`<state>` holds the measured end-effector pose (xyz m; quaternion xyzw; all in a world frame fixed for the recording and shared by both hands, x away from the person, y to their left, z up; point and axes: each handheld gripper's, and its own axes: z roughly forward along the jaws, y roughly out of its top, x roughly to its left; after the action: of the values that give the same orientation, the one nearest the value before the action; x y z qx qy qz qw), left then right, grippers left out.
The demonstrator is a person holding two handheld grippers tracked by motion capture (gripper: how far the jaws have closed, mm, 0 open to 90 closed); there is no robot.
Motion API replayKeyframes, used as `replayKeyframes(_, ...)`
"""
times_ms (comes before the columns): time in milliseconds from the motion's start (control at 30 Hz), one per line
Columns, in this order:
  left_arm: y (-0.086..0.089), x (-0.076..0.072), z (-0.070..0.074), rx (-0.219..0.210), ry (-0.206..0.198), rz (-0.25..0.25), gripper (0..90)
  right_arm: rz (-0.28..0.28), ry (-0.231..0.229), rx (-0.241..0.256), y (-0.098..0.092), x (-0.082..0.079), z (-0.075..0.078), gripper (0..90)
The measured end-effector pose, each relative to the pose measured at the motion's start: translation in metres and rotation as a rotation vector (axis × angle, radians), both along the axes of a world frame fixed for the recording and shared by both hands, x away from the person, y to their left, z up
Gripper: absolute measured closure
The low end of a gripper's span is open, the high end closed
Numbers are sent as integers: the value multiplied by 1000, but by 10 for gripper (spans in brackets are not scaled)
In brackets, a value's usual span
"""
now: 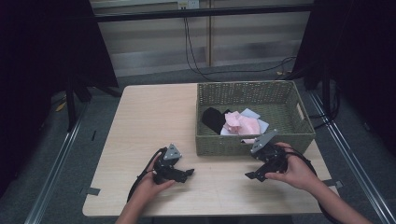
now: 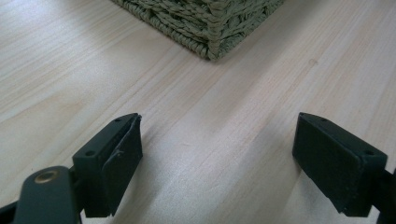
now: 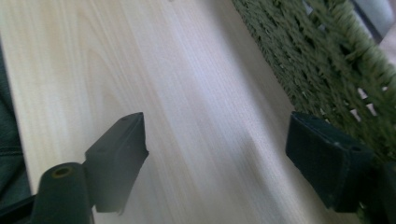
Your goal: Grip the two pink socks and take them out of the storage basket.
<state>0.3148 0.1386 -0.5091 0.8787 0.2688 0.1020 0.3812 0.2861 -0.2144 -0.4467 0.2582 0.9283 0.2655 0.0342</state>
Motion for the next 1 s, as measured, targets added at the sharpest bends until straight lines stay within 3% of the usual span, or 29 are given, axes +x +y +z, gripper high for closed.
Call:
replayKeyframes(67,0,0,0,0,0,0,155,8,-15,6,-1,2,7,224)
replayKeyframes(400,0,0,0,1,0,0,155,-9,29,-24,-4,13,34,198)
replayKeyframes(667,0,0,0,1,0,-1,154,-13,30,-38,-7,21,55,200)
replayKeyframes(1000,0,0,0,1,0,-1,154,-14,45,-49,-8,29,72,196)
